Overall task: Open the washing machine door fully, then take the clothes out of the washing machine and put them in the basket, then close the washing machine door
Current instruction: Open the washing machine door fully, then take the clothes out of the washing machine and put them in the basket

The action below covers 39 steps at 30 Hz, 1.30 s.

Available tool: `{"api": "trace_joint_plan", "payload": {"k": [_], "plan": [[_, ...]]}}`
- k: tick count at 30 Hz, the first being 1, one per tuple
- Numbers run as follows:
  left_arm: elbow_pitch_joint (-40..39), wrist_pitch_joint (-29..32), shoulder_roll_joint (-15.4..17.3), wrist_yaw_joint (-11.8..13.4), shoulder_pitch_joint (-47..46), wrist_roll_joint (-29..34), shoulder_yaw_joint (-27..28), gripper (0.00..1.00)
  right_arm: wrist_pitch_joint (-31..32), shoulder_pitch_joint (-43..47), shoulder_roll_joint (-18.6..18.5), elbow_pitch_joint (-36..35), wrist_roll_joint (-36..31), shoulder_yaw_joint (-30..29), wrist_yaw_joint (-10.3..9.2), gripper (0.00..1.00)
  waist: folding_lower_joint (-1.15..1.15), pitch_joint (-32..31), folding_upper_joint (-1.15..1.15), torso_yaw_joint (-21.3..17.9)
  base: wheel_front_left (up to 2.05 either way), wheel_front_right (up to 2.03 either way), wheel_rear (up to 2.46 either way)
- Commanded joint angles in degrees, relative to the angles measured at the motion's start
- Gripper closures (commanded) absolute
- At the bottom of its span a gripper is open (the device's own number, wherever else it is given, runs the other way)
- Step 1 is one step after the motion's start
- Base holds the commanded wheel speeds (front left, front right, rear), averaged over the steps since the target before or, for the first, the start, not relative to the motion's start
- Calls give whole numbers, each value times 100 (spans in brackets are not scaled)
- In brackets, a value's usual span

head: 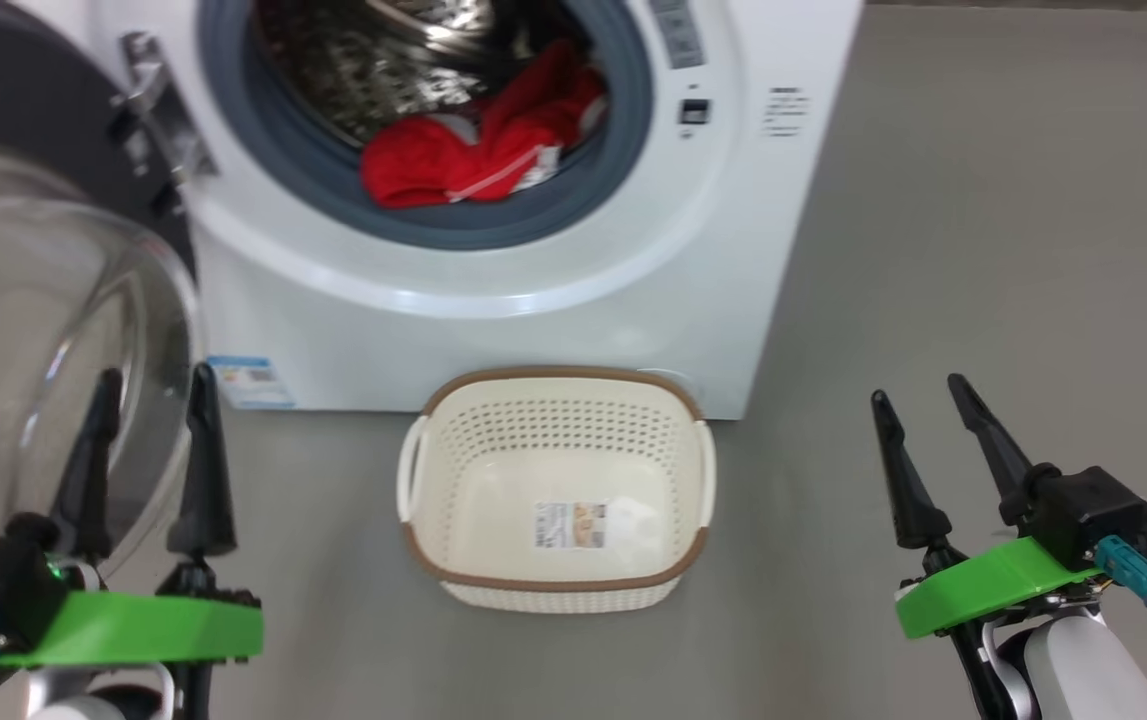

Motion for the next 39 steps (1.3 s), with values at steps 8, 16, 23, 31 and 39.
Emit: {"api": "trace_joint_plan", "payload": {"k": [8,16,23,31,39], "plan": [[-82,-278,200,-71,461,134,-12,0,-58,225,11,-573,-45,211,36,0,0,-240,0,-865,0,0,0],[211,-432,186,-96,952,97,-107,0,-58,544,11,-604,-19,157,36,0,0,-471,0,-1121,0,0,0],[477,-566,216,-112,1280,44,-73,0,-59,736,8,-667,-108,92,36,0,0,-624,0,-1227,0,0,0],[554,-675,288,-174,1512,20,-108,0,-59,1030,-129,-870,-63,142,36,0,0,-757,0,-1243,0,0,0],[460,-719,301,-166,1730,18,-72,0,-59,1228,-185,-966,-72,85,36,0,0,-824,0,-1198,0,0,0]]}}
